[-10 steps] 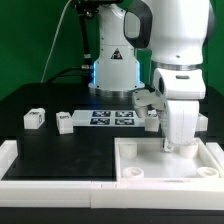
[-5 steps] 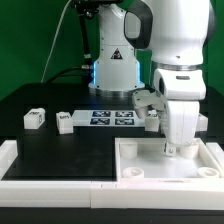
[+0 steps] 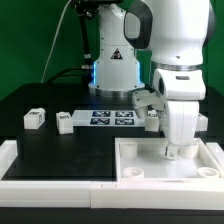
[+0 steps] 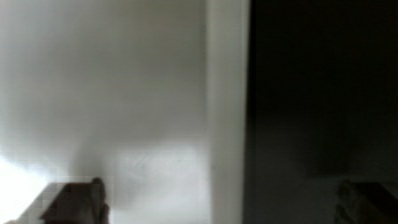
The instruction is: Assemble one leg
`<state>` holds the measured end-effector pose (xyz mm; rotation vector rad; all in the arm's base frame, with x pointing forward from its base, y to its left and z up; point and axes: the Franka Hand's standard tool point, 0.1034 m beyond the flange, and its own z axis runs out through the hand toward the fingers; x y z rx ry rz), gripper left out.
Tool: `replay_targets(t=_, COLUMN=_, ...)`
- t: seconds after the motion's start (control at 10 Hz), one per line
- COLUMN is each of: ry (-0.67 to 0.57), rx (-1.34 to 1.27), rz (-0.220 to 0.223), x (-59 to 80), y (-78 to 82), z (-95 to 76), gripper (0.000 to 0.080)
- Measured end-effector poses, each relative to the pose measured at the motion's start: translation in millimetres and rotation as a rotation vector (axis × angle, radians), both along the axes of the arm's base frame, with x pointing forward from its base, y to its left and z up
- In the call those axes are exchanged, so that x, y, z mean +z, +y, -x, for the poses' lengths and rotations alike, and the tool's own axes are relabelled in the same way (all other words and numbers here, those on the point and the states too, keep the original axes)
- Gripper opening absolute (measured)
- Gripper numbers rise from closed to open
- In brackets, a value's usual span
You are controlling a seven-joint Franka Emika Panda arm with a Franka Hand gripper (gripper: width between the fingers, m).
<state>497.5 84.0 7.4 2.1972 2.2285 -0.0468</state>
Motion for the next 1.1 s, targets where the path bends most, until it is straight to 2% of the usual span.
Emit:
replay_targets(t=0.2, ry=-0.002, rx=-0.009, rz=0.0, x=1.7, y=0.7, z=0.4, gripper=0.0649)
replay_targets(t=0.4, ry=-0.029, rx=-0.091, rz=0.009, x=30.4, y=6.9, z=11.4, gripper=0.0649)
replay_targets(t=0.6, ry=-0.046, rx=-0.15, rz=0.016, x=48.0, y=13.0, z=17.7, gripper=0.0649)
replay_targets(t=0.8, ry=-0.038, rx=-0.188, rz=0.016, x=43.0, y=11.4, z=19.2, gripper=0.0649)
replay_targets(t=1.1, ry=-0.042, rx=-0.435, rz=0.011, x=42.3, y=12.8, z=20.8, gripper=0.0649)
